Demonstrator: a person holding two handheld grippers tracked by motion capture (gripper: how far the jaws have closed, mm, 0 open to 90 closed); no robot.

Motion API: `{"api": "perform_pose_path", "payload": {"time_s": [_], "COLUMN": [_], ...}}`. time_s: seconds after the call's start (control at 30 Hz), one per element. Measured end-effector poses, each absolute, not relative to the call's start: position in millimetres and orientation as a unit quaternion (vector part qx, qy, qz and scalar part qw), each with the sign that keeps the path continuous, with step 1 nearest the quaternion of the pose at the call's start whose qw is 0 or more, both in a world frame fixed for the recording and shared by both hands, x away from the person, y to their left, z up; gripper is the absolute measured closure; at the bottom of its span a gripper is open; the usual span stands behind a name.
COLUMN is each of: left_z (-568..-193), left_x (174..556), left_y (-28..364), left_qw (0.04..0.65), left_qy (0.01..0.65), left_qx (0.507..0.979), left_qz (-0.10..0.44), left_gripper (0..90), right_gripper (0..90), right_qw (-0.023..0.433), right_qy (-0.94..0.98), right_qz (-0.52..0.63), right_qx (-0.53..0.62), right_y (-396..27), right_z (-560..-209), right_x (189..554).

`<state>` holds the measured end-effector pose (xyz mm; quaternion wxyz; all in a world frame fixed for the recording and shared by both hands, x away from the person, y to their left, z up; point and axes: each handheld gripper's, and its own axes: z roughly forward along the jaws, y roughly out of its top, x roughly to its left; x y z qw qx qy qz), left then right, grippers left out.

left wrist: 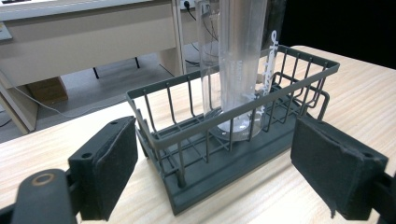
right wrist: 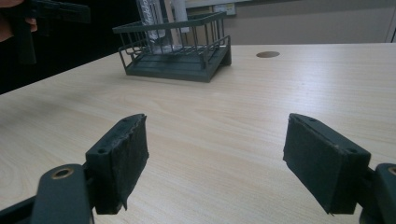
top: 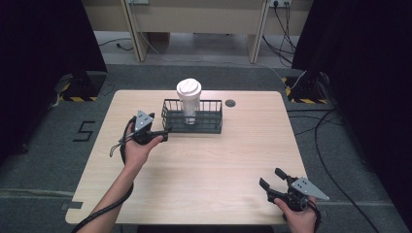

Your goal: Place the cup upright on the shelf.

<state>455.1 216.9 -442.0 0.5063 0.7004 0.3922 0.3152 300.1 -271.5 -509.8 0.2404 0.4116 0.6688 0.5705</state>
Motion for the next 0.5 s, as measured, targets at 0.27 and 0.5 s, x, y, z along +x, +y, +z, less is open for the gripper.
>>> {"api": "perform_pose_path", "payload": {"time_s": [0.27, 0.5], "left_z": [-444, -456], "left_x": [439, 416], "left_y": [229, 243], "left_qw": [0.513, 0.518], "left_qy": [0.394, 0.398], "left_qx": [0.697, 0.694], "left_qz": [0.311, 0.303], "left_gripper": [14.6, 14.8], "right_gripper": [22.4, 22.4], "right_qw": [0.241, 0.244], "right_qy": [0.669, 0.669], "right_qz": [0.57, 0.567], "right_qx": [0.412, 0.415], "right_y": [-271, -272], "right_z": [-510, -510], "right_x": [301, 301]}}
